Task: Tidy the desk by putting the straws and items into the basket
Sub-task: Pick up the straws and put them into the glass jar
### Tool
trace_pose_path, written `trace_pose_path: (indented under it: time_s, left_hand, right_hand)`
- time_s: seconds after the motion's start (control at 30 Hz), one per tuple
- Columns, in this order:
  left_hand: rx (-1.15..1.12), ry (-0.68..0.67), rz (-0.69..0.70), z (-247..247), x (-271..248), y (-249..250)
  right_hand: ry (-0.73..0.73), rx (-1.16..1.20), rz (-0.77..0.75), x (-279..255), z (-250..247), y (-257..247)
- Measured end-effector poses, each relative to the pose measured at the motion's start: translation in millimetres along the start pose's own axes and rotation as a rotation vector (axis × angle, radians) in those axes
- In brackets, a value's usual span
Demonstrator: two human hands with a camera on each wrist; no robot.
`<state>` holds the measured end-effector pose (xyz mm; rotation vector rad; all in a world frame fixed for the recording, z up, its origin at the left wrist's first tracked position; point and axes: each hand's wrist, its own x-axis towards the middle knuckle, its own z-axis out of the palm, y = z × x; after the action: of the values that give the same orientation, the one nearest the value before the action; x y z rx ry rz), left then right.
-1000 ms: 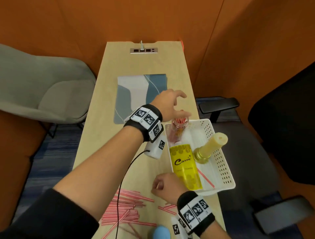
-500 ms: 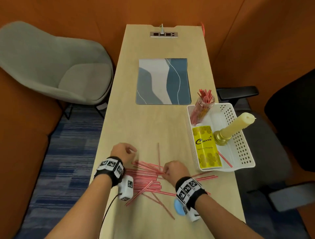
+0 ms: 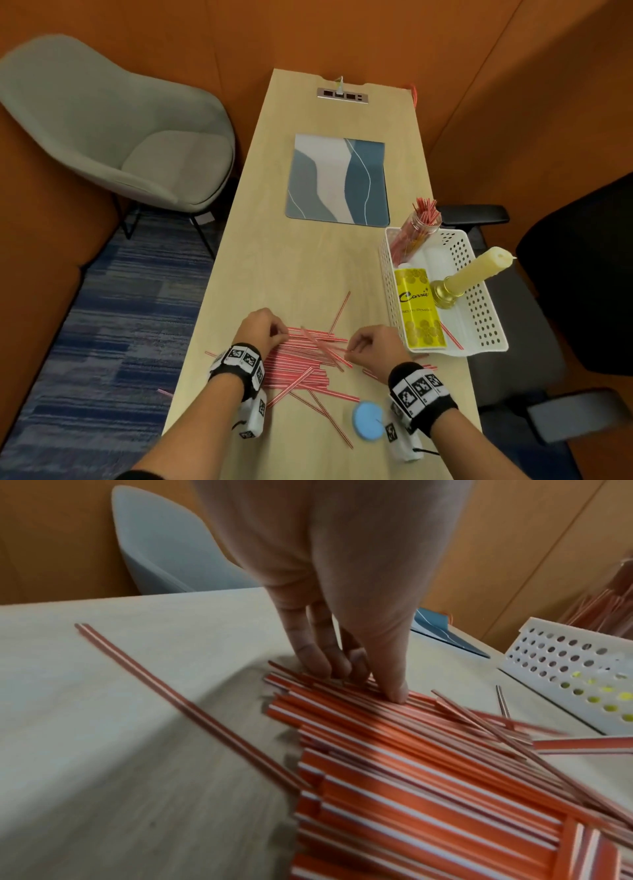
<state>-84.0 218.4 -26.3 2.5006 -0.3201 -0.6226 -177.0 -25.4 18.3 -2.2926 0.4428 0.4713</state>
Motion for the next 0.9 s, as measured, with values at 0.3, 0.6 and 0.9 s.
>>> trace_pose_path:
  time_s: [0.3, 0.6, 0.9]
  left_hand:
    - [0.175, -0.055, 0.141, -15, 0, -2]
    - [0.070, -0.030, 0.283, -89, 9, 52]
    - [-0.269, 0.343, 0.594, -176, 29, 215]
  right_hand:
    - [0.092, 0.059, -0.137, -7, -39, -18]
    - [0.377, 0.165, -0.314, -9, -160, -73]
    - [0.907, 0.265, -0.466, -1, -288, -74]
